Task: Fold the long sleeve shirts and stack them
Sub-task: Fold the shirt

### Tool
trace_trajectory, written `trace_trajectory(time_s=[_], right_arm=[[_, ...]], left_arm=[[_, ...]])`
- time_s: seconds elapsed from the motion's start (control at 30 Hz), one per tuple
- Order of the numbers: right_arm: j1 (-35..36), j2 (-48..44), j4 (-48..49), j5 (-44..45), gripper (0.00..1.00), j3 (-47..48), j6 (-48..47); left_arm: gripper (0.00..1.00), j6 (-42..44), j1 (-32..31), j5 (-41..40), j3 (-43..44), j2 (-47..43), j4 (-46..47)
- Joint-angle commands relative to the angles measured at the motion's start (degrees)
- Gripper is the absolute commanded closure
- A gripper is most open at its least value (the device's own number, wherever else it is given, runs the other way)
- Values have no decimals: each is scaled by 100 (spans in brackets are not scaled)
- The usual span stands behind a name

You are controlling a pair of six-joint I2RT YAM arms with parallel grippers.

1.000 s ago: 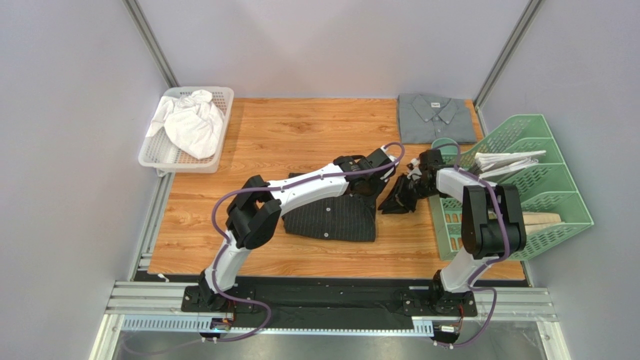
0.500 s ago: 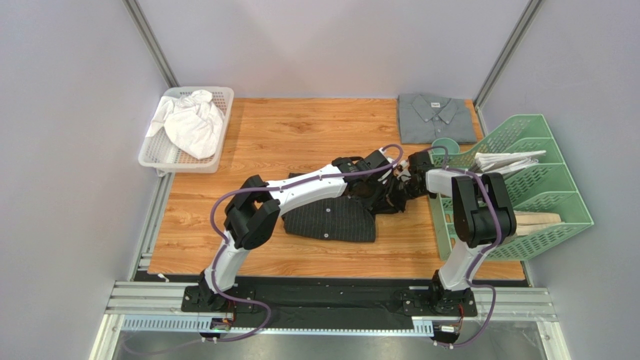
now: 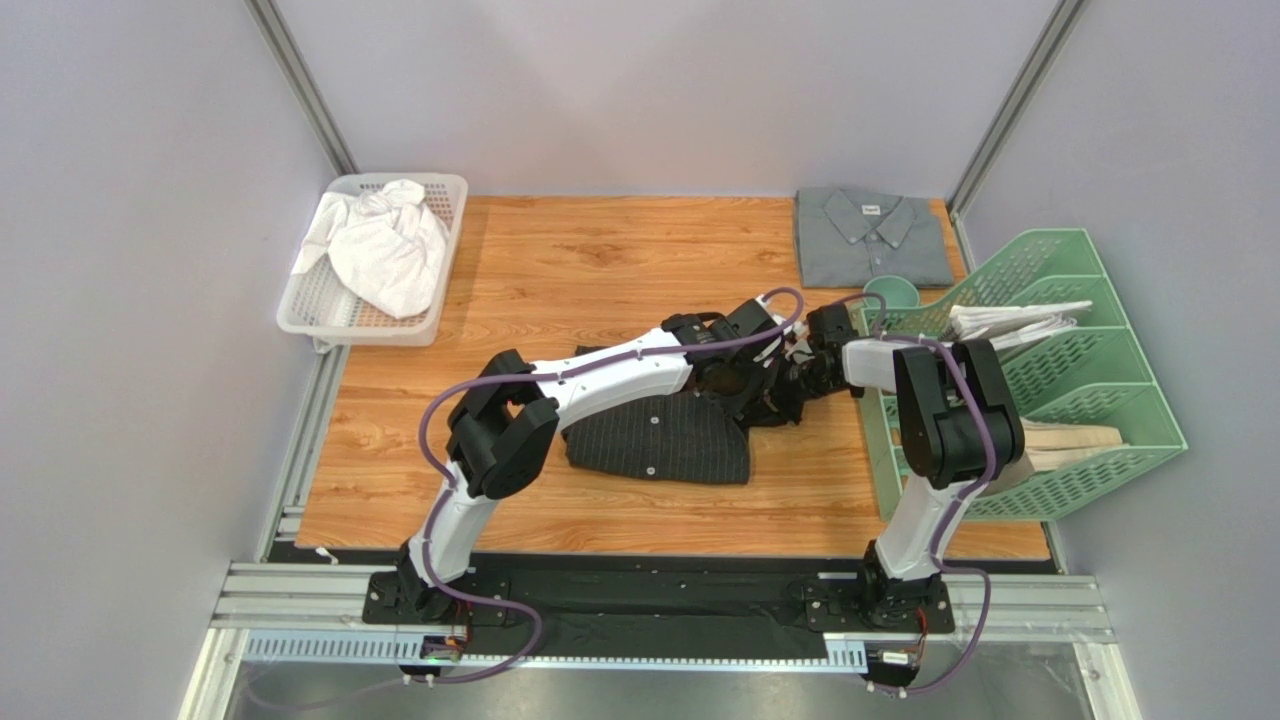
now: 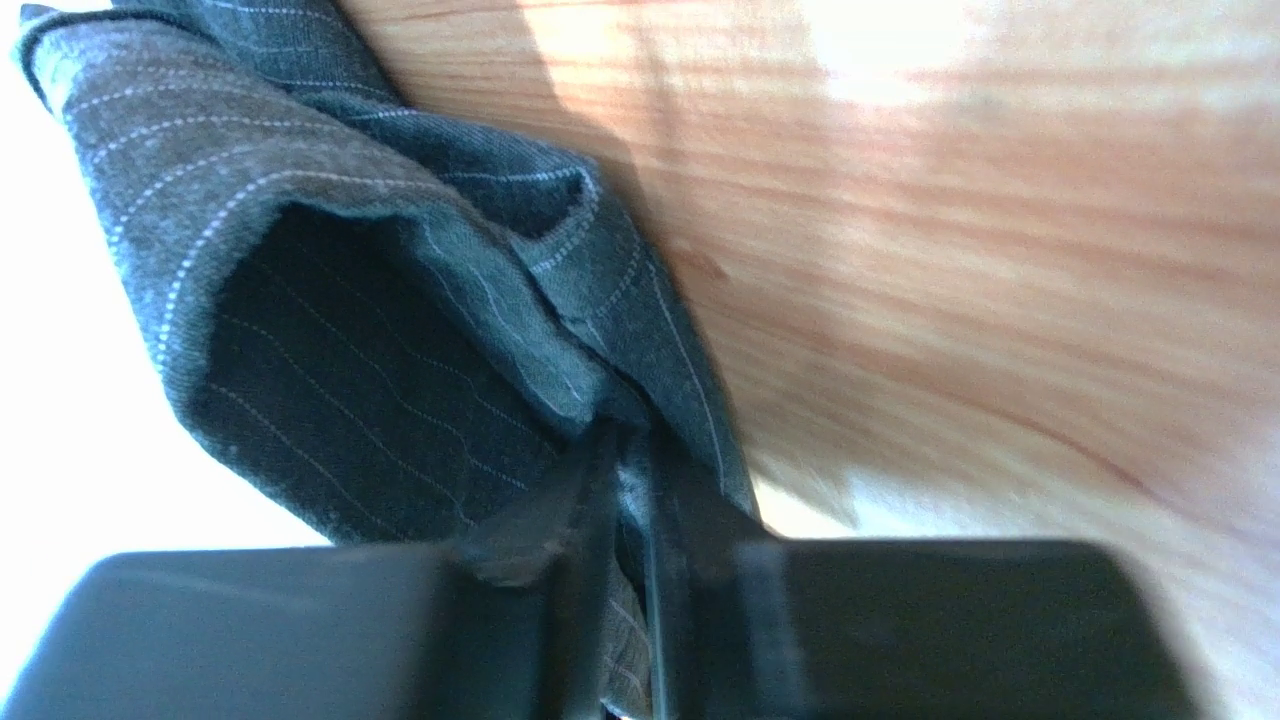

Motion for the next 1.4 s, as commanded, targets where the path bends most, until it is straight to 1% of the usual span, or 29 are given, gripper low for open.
trace_trajectory(time_s=[0.0,0.2,0.33,0.43,0.57,0.67,0.7,0.77,0.8,0.83,0.87,0.9,0.93,0.97,1.0,1.03,1.07,1.1,1.13,1.17,1.2,1.23,1.3,1.37], right_arm=[[80,72,256,-52,100,83,-4],[71,-121,-184,-105,100,303,-250],[63,-604,-535,53,100,417,-320],[63,-780,-675,114,100,452,-320],[63,-825,-755,255,100,409,-399],[63,-650,-808,326,100,382,-522],[71,-597,-826,369,100,443,-566],[71,-361,-940,414,100,540,-645],[71,-289,-975,440,100,636,-672],[89,-202,-1036,449,100,663,-742],[72,-140,-1080,449,100,707,-760],[71,-52,-1115,475,100,751,-812],[71,-17,-1203,501,100,830,-908],[71,10,-1247,519,100,865,-953],[71,36,-1265,554,100,892,-979],[71,63,-1309,572,100,970,-997],[89,80,-1327,581,100,1014,-1049],[89,98,-1353,615,100,1058,-1067],[98,168,-1414,633,100,1094,-1085],[124,194,-1441,660,100,1164,-1146],[142,221,-1484,747,100,1182,-1181],[159,265,-1555,774,100,1199,-1217],[177,300,-1642,888,100,1235,-1304],[177,335,-1687,950,100,1296,-1331]], left_arm=[[100,-12,41,55,-24,-354,68],[100,-38,129,11,-103,-406,50],[100,-47,208,2,-199,-529,85],[100,-56,225,-7,-287,-591,103],[100,-82,234,-42,-296,-591,129],[99,-82,252,-51,-253,-609,121],[86,-82,295,-33,-261,-661,129],[72,-108,383,45,-375,-784,112],[64,-152,532,159,-454,-967,94],[61,-135,620,204,-559,-1100,86],[58,-74,691,204,-899,-1266,129],[54,40,831,204,-1103,-1660,156],[53,232,928,378,-1314,-1855,165],[53,347,1042,789,-1733,-2048,173],[53,453,1339,1071,-1955,-2433,165],[53,628,1481,1283,-2184,-2611,182],[53,726,1622,1625,-2604,-2778,156],[52,822,1919,1732,-2782,-3023,121],[51,971,2078,1794,-2958,-3121,77],[47,1042,2237,2030,-3255,-3192,-10],[43,1147,2569,2180,-3371,-3262,-46],[42,1227,2711,2225,-3442,-3281,-116],[41,1490,3062,2435,-3566,-3246,-274],[41,1614,3196,2638,-3583,-3167,-380]])
